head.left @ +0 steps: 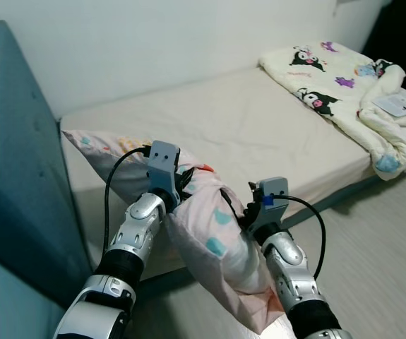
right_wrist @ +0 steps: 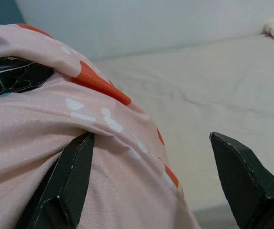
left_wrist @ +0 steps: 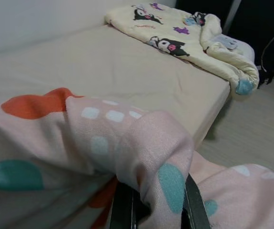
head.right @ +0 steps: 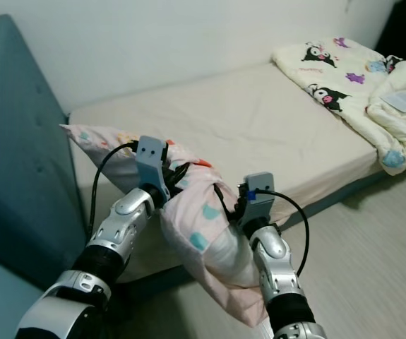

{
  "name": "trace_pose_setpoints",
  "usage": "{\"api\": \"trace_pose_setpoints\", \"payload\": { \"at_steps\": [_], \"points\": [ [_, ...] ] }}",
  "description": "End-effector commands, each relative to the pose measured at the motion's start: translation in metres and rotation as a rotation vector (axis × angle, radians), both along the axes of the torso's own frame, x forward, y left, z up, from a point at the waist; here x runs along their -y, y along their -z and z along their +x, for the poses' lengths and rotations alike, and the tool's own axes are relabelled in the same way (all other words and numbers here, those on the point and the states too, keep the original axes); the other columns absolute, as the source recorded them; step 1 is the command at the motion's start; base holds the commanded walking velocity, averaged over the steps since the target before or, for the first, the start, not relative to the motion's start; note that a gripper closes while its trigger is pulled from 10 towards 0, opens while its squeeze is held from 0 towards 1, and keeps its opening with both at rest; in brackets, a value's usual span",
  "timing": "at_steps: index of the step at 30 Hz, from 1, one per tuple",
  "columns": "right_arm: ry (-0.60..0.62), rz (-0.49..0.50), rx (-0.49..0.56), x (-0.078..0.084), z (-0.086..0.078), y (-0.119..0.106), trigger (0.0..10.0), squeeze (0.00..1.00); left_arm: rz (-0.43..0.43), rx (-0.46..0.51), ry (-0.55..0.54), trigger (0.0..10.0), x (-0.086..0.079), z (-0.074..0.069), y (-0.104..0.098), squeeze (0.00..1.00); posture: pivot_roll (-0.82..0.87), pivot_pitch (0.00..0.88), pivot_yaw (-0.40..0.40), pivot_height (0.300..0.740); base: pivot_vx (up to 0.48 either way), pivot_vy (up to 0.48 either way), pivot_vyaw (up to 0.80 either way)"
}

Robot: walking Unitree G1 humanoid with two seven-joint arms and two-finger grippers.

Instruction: Clean up the room

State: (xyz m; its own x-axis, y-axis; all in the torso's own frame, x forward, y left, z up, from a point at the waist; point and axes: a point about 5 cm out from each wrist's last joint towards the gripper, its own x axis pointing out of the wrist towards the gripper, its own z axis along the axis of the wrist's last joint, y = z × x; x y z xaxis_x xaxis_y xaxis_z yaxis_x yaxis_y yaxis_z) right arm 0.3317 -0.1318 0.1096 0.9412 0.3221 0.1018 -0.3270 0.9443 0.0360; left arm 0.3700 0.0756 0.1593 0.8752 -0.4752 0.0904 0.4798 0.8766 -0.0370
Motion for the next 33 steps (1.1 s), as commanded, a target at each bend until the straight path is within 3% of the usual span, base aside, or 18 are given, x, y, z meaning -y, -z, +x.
{"api": "trace_pose_setpoints", "payload": {
  "at_steps": [1, 4, 14, 18, 24, 30, 32, 33],
  "points": [
    [-0.015, 0.003, -0.010, -0.005, -0.001, 0.003, 10.0, 0.00, -0.027, 0.098, 0.037, 10.0, 0.008, -0.001, -0.022, 0.00, -0.16, 0.108, 0.011, 0.740, 0.416, 0.000, 0.00],
    [-0.016, -0.007, -0.007, -0.004, -0.001, 0.003, 10.0, 0.00, -0.027, 0.099, 0.038, 10.0, 0.009, -0.001, -0.022, 0.00, -0.16, 0.108, 0.010, 0.740, 0.416, 0.000, 0.00],
    [-0.063, -0.059, -0.005, -0.010, -0.004, 0.006, 10.0, 0.00, -0.026, 0.100, 0.032, 10.0, 0.006, -0.002, -0.022, 0.00, -0.15, 0.107, 0.007, 0.740, 0.414, 0.000, 0.80],
    [0.003, -0.026, -0.031, -0.003, -0.001, 0.007, 10.0, 0.00, -0.029, 0.097, 0.034, 10.0, 0.007, -0.002, -0.021, 0.00, -0.16, 0.115, 0.010, 0.740, 0.412, 0.000, 0.00],
    [0.010, -0.026, -0.031, -0.001, -0.001, 0.007, 10.0, 0.00, -0.035, 0.094, 0.036, 10.0, 0.008, -0.003, -0.021, 0.00, -0.16, 0.115, 0.011, 0.740, 0.405, 0.000, 0.00],
    [0.012, -0.025, -0.025, -0.001, 0.000, 0.007, 10.0, 0.00, -0.150, 0.135, 0.078, 10.0, 0.012, -0.005, -0.035, 0.00, -0.16, 0.114, 0.011, 0.740, 0.174, 0.000, 0.00],
    [0.018, -0.028, -0.024, -0.001, 0.000, 0.006, 10.0, 0.00, -0.240, 0.202, 0.191, 10.0, 0.020, -0.011, -0.053, 0.00, -0.16, 0.114, 0.013, 0.740, 0.000, 0.000, 0.00],
    [0.018, -0.028, -0.024, -0.001, 0.000, 0.006, 10.0, 0.00, -0.240, 0.202, 0.191, 10.0, 0.020, -0.011, -0.053, 0.00, -0.16, 0.114, 0.013, 0.740, 0.000, 0.000, 0.00]
  ]
}}
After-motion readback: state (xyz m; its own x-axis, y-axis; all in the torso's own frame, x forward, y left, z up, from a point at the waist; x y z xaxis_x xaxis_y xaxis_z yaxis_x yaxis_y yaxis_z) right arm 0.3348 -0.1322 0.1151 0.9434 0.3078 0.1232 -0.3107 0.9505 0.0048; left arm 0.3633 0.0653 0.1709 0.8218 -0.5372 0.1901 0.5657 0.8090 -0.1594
